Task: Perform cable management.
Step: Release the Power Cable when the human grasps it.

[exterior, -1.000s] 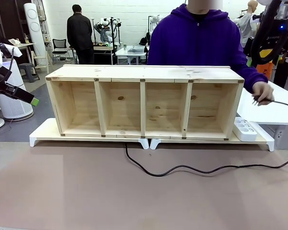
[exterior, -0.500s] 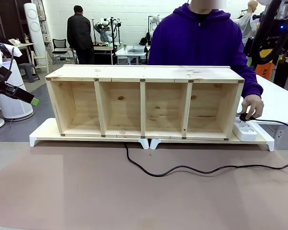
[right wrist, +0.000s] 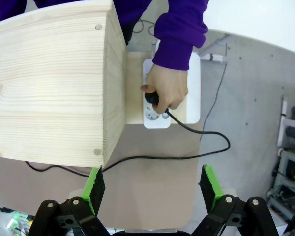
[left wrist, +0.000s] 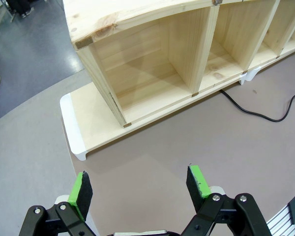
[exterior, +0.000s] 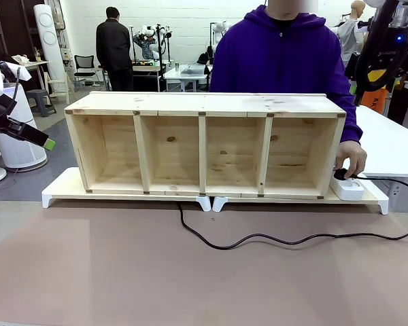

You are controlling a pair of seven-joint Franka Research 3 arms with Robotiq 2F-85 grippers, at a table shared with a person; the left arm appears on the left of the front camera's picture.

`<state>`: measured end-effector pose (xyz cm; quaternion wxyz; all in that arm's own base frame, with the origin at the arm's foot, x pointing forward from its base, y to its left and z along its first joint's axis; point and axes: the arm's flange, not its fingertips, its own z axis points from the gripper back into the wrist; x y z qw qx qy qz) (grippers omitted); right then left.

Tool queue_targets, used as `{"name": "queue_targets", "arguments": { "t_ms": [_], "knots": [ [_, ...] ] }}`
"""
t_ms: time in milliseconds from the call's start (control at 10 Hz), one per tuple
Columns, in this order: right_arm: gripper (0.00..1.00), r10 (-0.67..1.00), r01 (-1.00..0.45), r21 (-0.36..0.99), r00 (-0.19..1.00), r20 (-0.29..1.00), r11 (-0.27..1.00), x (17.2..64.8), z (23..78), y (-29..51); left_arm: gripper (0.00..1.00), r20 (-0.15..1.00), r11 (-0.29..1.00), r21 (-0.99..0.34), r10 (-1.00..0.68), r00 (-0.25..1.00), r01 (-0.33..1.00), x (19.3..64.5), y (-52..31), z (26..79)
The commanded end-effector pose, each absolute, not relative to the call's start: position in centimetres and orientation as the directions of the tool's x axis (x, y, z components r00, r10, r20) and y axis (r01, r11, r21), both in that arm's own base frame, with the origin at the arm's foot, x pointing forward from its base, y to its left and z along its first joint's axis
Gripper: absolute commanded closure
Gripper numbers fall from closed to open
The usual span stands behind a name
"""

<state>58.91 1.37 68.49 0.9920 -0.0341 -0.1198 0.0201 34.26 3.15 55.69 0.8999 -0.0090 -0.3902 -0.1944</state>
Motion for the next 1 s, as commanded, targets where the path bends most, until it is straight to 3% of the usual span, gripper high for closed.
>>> {"name": "queue_targets", "arguments": {
  "t_ms": [0,900],
  "knots": [
    [0.0,0.045,-0.029,-0.072,0.973,0.228,0.997,58.84,68.41,1.33,0.0,0.712,0.927,0.128,-0.334,0.618,0.354,34.31,3.2,55.55],
    [0.0,0.045,-0.029,-0.072,0.973,0.228,0.997,58.84,68.41,1.33,0.0,0.712,0.927,0.128,-0.334,0.618,0.354,34.31,3.2,55.55]
  ]
}}
